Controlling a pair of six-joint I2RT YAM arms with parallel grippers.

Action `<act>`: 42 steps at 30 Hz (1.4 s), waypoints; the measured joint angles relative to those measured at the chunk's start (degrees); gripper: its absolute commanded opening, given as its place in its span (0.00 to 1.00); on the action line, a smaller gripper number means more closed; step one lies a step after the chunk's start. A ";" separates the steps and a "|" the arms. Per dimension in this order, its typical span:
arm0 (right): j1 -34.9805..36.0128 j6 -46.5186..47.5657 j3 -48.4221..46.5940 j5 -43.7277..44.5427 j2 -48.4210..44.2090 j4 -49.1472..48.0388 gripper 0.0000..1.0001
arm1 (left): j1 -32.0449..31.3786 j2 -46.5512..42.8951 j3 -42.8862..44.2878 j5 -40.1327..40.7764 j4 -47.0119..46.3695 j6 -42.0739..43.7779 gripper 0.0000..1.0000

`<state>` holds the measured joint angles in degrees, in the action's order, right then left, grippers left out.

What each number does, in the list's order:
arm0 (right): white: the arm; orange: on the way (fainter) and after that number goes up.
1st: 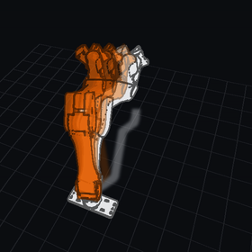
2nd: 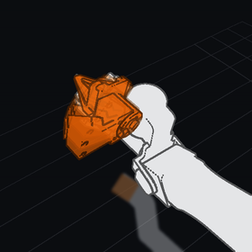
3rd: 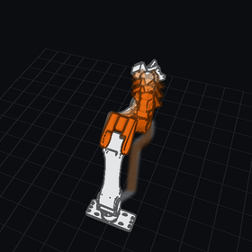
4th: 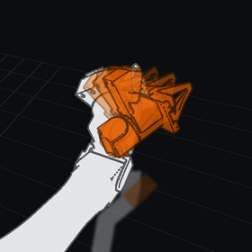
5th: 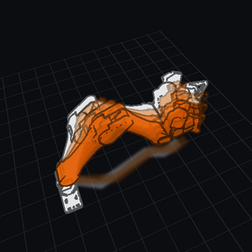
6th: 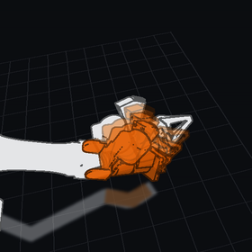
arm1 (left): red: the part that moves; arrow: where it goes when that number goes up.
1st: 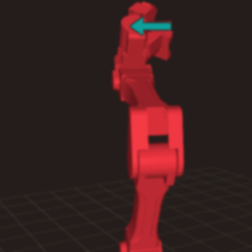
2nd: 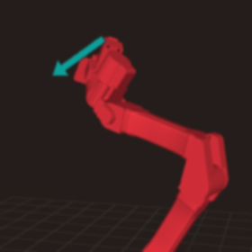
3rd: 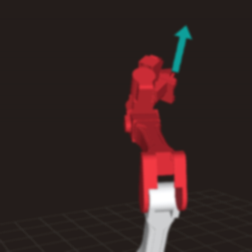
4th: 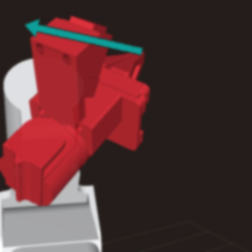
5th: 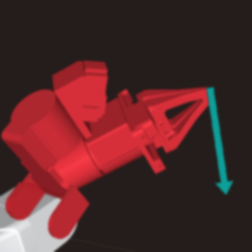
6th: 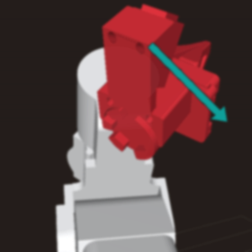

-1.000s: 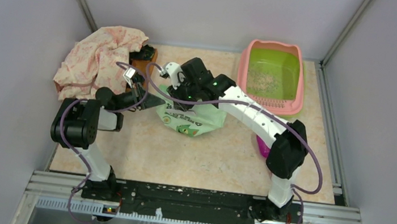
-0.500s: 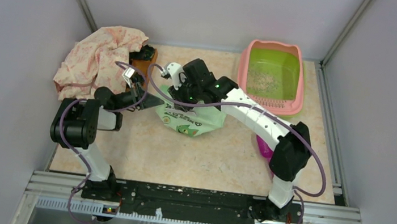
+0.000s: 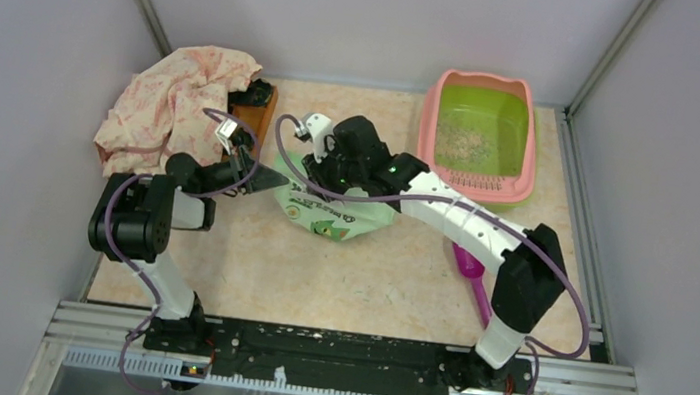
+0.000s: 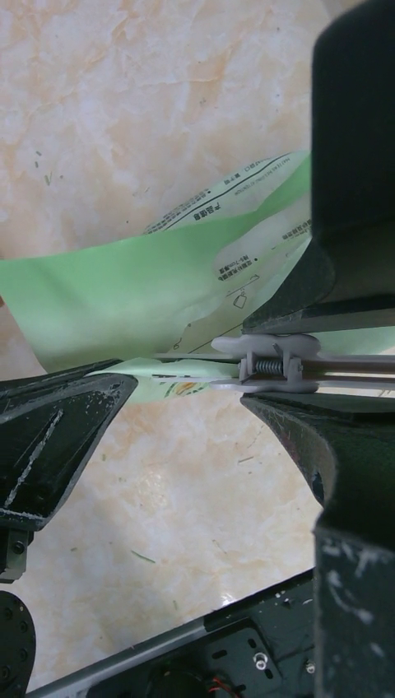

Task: Fill the litter box with clean litter
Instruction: Clamp the cat litter bag at the center of the board.

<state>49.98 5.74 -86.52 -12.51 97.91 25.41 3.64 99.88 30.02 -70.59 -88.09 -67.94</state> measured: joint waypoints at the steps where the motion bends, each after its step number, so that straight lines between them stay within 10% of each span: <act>1: 0.00 -0.55 0.81 0.13 -0.39 -1.03 0.00 | 0.02 0.00 0.00 0.00 0.00 -0.02 0.00; 42: 2.05 -10.60 28.83 9.38 -9.22 -43.69 0.00 | 1.86 0.72 0.24 0.04 -0.04 -0.81 0.00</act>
<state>52.03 -4.86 -57.69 -3.14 88.68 -18.28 5.50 100.60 30.26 -70.54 -88.14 -68.75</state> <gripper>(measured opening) 0.268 0.006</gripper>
